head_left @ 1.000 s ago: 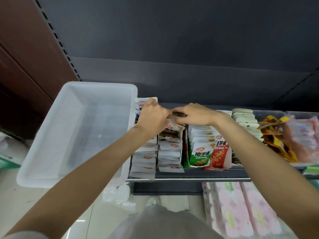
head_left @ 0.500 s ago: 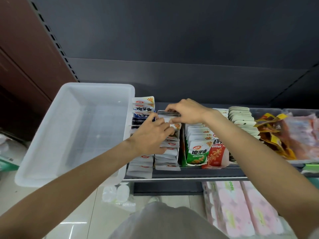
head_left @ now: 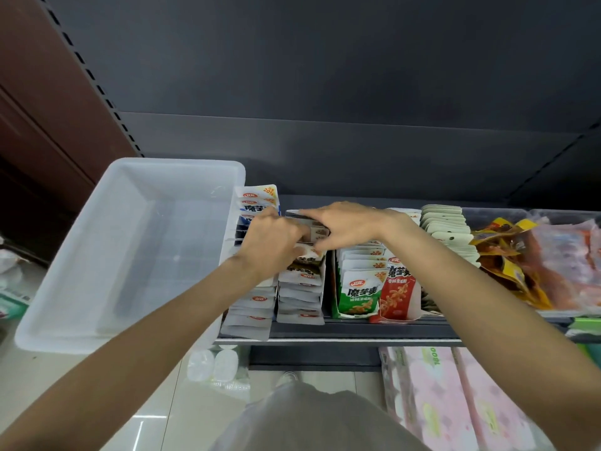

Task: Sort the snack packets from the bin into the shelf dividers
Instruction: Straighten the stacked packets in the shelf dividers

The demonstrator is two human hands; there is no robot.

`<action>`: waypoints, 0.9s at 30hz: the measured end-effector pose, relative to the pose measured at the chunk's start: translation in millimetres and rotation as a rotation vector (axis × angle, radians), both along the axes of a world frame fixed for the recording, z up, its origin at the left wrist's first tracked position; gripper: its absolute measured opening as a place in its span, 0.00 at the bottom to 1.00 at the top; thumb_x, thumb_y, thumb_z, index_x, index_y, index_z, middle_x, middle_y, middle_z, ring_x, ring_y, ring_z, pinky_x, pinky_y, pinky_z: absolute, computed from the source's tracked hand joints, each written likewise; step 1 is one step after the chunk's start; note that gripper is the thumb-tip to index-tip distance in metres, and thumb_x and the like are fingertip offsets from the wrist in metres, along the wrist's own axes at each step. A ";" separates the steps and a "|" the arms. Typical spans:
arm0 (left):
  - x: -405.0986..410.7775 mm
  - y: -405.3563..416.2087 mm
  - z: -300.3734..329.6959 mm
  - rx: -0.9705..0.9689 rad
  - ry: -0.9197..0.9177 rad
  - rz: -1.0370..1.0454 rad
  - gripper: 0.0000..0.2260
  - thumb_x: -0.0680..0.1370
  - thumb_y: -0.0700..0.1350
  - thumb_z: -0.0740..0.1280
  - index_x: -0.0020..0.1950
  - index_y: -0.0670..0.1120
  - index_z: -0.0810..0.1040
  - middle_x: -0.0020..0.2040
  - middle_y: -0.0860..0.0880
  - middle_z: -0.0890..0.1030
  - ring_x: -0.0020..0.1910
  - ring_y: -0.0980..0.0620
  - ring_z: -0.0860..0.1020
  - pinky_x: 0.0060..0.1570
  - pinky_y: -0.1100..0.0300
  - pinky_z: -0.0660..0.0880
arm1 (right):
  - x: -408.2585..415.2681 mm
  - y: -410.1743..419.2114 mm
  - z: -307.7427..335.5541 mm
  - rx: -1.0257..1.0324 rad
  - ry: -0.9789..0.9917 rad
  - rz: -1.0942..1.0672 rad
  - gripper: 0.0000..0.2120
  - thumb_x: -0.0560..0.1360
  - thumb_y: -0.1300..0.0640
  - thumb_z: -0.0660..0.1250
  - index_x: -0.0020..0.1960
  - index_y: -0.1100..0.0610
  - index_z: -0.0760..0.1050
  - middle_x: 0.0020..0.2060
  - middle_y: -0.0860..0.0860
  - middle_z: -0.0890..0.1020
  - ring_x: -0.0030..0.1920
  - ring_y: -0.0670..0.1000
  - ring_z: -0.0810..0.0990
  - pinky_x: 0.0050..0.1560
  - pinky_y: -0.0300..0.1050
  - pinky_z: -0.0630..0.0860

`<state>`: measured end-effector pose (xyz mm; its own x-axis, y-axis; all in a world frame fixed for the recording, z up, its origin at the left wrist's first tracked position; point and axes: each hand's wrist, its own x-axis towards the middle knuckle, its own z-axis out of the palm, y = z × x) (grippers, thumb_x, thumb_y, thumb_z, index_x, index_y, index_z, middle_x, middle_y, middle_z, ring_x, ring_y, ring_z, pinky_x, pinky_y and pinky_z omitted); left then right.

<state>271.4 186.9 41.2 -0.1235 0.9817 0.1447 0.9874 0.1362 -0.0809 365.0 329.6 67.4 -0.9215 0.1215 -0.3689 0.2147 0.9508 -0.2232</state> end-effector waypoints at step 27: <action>9.3 -26.6 -35.5 0.056 0.131 -0.135 0.08 0.66 0.42 0.76 0.42 0.49 0.81 0.36 0.53 0.83 0.35 0.52 0.80 0.50 0.57 0.64 | 3.4 -3.6 -7.4 0.047 0.028 0.050 0.41 0.74 0.38 0.64 0.77 0.56 0.51 0.61 0.56 0.76 0.61 0.57 0.74 0.57 0.48 0.71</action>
<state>280.7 160.2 5.7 0.0320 0.9780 0.2060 0.9785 0.0113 -0.2059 368.4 325.9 60.0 -0.9369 0.0913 -0.3376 0.1605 0.9699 -0.1831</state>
